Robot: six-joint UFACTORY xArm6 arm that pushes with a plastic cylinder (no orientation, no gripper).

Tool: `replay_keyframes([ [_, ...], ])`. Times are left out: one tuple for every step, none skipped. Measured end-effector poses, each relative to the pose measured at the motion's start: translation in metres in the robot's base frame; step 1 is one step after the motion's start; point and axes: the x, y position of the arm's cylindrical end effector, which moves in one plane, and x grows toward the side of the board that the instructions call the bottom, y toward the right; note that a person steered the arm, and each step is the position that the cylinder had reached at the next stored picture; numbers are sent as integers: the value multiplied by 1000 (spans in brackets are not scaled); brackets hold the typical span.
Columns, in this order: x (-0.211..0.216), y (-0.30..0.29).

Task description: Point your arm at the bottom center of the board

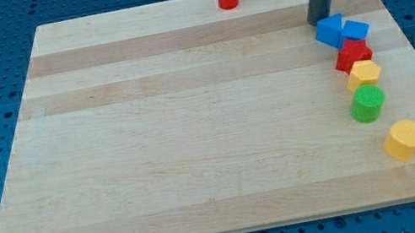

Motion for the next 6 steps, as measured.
replay_keyframes([
  [-21, -34],
  [8, -90],
  [69, -120],
  [137, -139],
  [208, -150],
  [276, -148],
])
